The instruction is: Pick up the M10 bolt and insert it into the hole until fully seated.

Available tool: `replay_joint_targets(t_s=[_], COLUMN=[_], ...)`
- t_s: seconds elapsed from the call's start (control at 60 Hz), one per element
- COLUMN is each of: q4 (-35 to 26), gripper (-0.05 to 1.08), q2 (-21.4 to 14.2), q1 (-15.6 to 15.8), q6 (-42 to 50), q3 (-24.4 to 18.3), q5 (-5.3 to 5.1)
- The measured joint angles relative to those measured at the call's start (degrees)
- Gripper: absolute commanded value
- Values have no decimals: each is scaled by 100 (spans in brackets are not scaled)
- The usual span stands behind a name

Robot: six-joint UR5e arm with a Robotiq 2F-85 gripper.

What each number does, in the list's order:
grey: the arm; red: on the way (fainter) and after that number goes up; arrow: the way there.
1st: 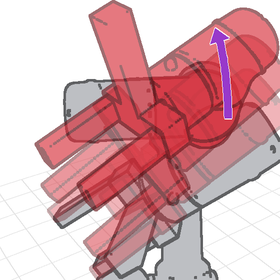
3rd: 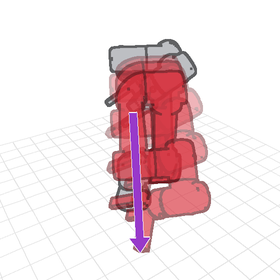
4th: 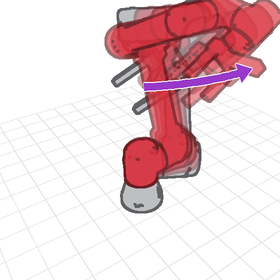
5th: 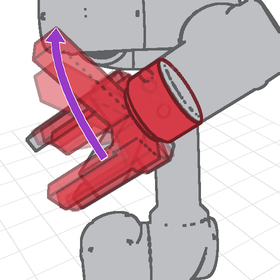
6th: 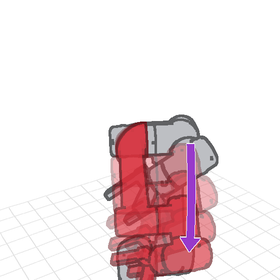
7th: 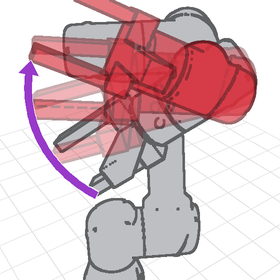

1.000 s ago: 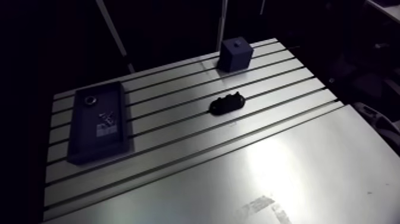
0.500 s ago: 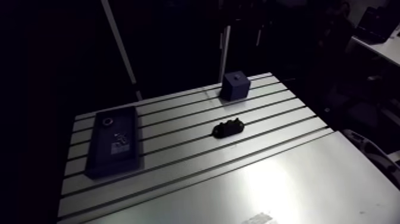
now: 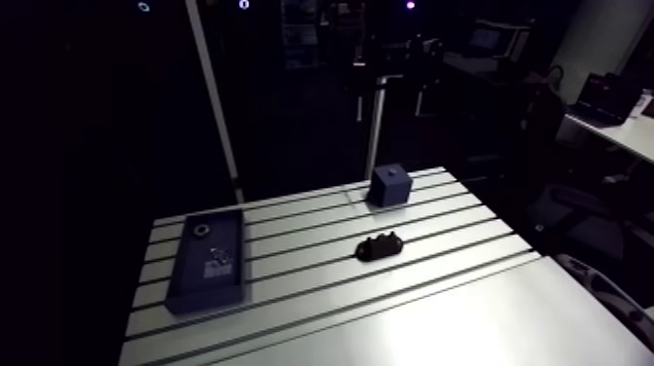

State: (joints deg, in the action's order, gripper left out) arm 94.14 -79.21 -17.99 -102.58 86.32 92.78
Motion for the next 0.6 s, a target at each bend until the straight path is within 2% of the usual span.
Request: replay_joint_targets(t_s=[0.6], q4=[-73], gripper=[1], q2=[-981], q1=[762], q6=[14], q3=[550], q5=[-62])
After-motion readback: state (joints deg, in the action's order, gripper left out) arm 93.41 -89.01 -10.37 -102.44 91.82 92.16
